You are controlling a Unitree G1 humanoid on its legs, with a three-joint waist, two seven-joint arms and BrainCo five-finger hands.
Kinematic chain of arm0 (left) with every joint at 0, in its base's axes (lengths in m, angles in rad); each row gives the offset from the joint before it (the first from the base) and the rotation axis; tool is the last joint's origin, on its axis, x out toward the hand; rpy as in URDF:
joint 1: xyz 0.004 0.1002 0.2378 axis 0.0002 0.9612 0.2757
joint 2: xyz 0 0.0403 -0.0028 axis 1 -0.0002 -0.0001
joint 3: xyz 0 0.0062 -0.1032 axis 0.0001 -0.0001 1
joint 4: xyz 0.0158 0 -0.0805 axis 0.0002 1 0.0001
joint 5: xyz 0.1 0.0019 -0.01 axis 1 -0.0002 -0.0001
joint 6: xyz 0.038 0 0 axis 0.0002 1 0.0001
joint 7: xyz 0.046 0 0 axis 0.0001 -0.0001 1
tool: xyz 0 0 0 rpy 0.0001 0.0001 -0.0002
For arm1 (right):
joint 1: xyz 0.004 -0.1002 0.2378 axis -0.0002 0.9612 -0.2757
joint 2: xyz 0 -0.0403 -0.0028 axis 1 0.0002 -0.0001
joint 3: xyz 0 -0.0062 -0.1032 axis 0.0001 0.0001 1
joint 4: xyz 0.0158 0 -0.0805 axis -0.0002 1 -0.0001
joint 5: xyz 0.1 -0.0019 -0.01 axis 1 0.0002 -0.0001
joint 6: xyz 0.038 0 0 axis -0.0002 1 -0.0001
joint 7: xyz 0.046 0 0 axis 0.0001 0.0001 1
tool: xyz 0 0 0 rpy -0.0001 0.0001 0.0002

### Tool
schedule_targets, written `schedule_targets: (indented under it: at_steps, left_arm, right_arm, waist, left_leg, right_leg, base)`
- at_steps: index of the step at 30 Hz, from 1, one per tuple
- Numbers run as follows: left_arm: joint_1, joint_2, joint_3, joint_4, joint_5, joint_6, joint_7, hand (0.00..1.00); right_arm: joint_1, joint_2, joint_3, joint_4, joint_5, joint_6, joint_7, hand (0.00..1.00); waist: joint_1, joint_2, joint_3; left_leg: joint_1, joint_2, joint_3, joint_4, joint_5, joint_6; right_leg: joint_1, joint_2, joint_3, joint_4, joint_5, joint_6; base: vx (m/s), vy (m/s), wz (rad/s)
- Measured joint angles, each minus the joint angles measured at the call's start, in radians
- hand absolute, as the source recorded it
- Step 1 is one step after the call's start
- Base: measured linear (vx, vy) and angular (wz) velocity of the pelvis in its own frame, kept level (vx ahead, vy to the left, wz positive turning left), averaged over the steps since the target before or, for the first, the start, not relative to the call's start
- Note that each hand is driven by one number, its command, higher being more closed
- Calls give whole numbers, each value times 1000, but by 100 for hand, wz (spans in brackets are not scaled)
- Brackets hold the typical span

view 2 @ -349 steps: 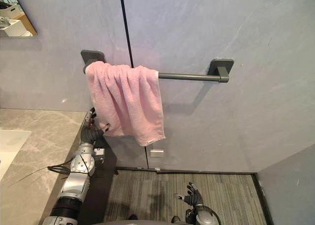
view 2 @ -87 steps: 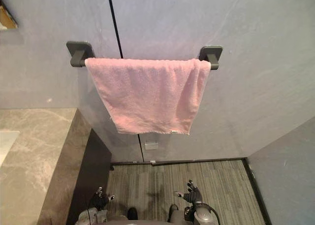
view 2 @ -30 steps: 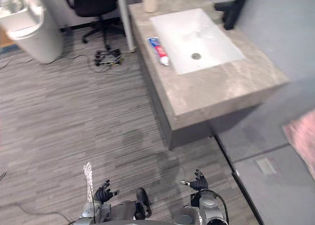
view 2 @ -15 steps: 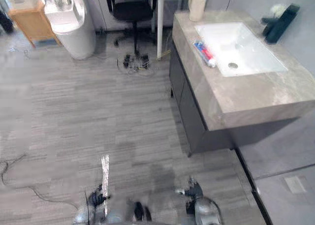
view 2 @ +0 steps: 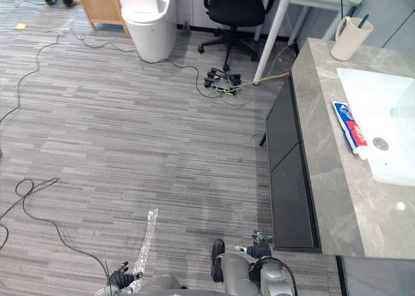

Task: Organize washtable

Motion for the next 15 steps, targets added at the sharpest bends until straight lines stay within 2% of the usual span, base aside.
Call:
schedule_targets:
  at_steps: [2, 3, 5, 7, 8, 9, 10, 11, 12, 15]
  left_arm:
    - [7, -2, 0, -17, 9, -2, 1, 0]
    - [9, -3, 0, -23, 11, -3, 1, 0]
    - [11, -6, -2, -62, 20, -10, 1, 0]
    - [5, -7, -3, -69, 20, -18, 1, 0]
    - [-1, -8, -4, -68, 19, -22, 2, 0]
    - [-5, -17, -7, -66, 20, -25, 9, 0]
    - [-13, -14, 0, -58, 16, -25, 9, 0]
    - [-15, -3, 1, -57, 16, -24, 10, 0]
    - [-14, 10, 3, -61, 17, -25, 10, 0]
    - [-11, 9, 21, -59, 18, -24, 10, 0]
  right_arm:
    - [25, 5, -2, -4, 0, 0, -1, 0]
    - [27, 6, -3, -5, 0, 0, -1, 0]
    - [21, 12, -7, -8, 0, 0, -5, 0]
    - [15, 22, -10, -8, 0, 0, -5, 0]
    - [16, 30, -11, -8, 0, 0, -6, 0]
    - [20, 36, -11, -10, 0, -1, -7, 0]
    - [18, 47, -9, -3, 0, 3, -8, 0]
    - [25, 67, -6, -5, -1, 5, -5, 0]
    - [43, 97, -6, -12, -3, 5, -5, 0]
    - [56, 114, -5, -20, -11, 5, -5, 0]
  waist:
    - [-9, -8, 0]
    - [-9, -12, 2]
    - [11, -22, 1]
    - [27, -23, 2]
    - [38, -21, 2]
    - [46, -1, -3]
    - [54, 1, -4]
    - [60, -16, -8]
    - [70, -44, -16]
    - [75, -58, -20]
  left_leg:
    - [-5, 42, 3, 52, -5, -1]
    - [-10, 47, 1, 59, -6, 0]
    - [-118, 81, -29, 50, -13, 9]
    - [-178, 80, -55, -20, -12, 7]
    - [-203, 77, -88, -95, -3, -4]
    - [-200, 81, -141, -244, 52, -44]
    - [-187, 76, -127, -270, 134, 31]
    - [-179, 64, -105, -277, 129, 28]
    - [-162, 41, -73, -296, 124, 38]
    - [-106, 31, 0, -294, 88, 92]
  right_leg:
    - [83, -22, 15, -34, 0, 0]
    - [94, -26, 19, -37, 0, 0]
    - [147, -72, 52, -78, 0, 0]
    - [161, -93, 65, -96, -1, 2]
    - [166, -105, 73, -97, -5, 24]
    - [174, -102, 76, -97, -15, 80]
    - [192, -104, 89, -106, -39, 136]
    - [194, -124, 92, -113, -44, 146]
    - [190, -152, 102, -106, -45, 148]
    - [180, -174, 121, -40, -45, 148]
  base:
    - [462, 16, -13]
    - [348, 52, -13]
    - [233, 196, -33]
    - [150, 255, -31]
    - [93, 351, -39]
    - [77, 369, -59]
    - [106, 428, -59]
    - [99, 306, -56]
    - [107, 271, -45]
    - [35, 238, -67]
